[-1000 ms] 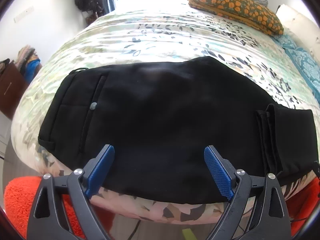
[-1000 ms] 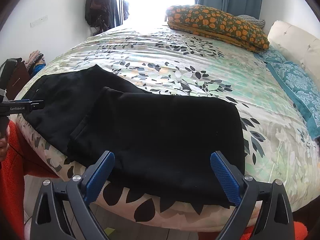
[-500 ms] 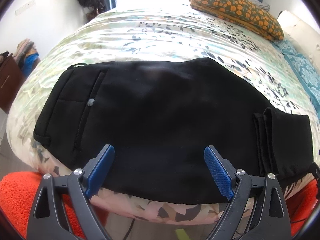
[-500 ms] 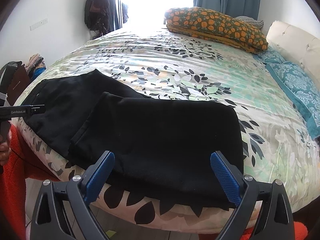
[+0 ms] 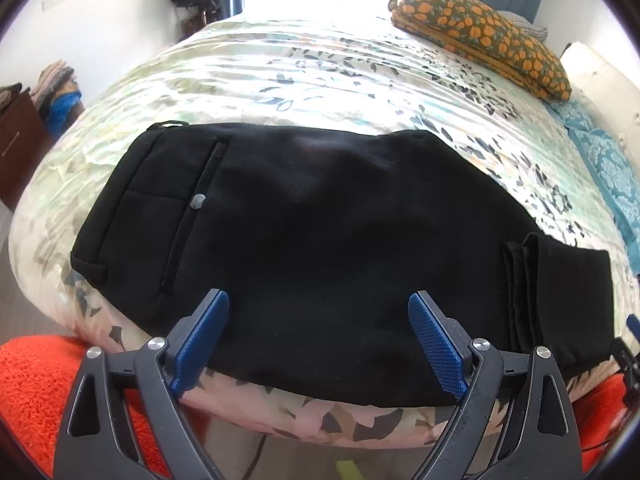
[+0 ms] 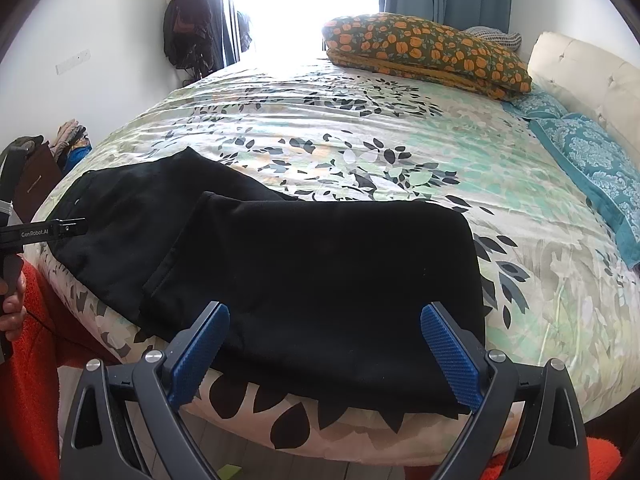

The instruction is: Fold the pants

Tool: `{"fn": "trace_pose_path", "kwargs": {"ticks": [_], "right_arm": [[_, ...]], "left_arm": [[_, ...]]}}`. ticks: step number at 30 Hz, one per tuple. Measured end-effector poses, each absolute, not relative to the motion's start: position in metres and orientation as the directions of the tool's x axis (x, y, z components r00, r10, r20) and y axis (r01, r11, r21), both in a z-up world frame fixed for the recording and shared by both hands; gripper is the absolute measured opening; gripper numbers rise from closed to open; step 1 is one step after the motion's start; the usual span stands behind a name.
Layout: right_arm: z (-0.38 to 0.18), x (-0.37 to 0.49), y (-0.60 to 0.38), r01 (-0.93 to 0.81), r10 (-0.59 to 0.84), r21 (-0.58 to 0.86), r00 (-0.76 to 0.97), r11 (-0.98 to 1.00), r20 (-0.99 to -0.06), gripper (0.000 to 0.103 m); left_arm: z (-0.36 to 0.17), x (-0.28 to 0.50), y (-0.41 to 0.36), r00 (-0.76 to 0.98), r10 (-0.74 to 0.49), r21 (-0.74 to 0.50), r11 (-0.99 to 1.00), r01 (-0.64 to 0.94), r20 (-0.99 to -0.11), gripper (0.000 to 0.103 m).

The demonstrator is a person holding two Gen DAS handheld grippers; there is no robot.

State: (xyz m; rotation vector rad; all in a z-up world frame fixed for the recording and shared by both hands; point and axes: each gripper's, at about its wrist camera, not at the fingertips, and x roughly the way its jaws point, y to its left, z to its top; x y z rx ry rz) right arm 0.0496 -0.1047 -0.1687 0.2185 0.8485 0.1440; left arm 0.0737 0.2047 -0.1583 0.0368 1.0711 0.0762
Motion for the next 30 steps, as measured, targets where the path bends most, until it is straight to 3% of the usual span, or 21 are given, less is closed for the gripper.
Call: {"fn": "trace_pose_path", "kwargs": {"ticks": [5,8,12,17,20,23,26,28,30], "right_arm": [[-0.167,0.049,-0.107,-0.037,0.220,0.261,0.659,0.965,-0.720,0.096],[-0.168,0.049,-0.108,-0.034,0.226,0.271,0.659,0.962,-0.718,0.096],[-0.173,0.054,-0.107,-0.033,0.240,0.286,0.644,0.958,-0.726,0.096],[-0.174,0.057,-0.100,-0.039,0.241,0.282,0.638,0.959,-0.731,0.096],[-0.174,0.057,-0.093,-0.055,0.240,0.266,0.633,0.962,-0.736,0.096],[-0.175,0.059,-0.085,-0.073,0.239,0.248,0.622,0.966,-0.745,0.096],[-0.175,0.061,-0.081,-0.083,0.237,0.238,0.620,0.968,-0.748,0.096],[-0.175,0.062,-0.080,-0.084,0.236,0.236,0.619,0.968,-0.749,0.096],[-0.176,0.063,-0.080,-0.084,0.237,0.237,0.618,0.968,-0.749,0.096]], "left_arm": [[-0.106,0.095,0.268,0.556,-0.041,-0.158,0.974,-0.165,-0.830,0.093],[-0.079,0.116,0.321,0.581,-0.070,-0.234,0.949,-0.212,-0.811,0.095],[-0.083,0.144,0.374,0.519,-0.030,-0.179,0.955,-0.238,-0.854,0.095],[-0.129,0.156,0.392,0.379,0.051,-0.030,0.978,-0.205,-0.924,0.095],[-0.154,0.158,0.400,0.321,0.064,-0.006,0.978,-0.211,-0.945,0.095],[-0.168,0.157,0.407,0.309,0.013,-0.056,0.975,-0.214,-0.951,0.096],[-0.179,0.154,0.408,0.285,-0.156,-0.218,0.956,-0.199,-0.946,0.096],[-0.180,0.150,0.397,0.267,-0.202,-0.243,0.961,-0.131,-0.942,0.095],[-0.177,0.146,0.385,0.254,-0.209,-0.233,0.970,-0.067,-0.944,0.087]]}}
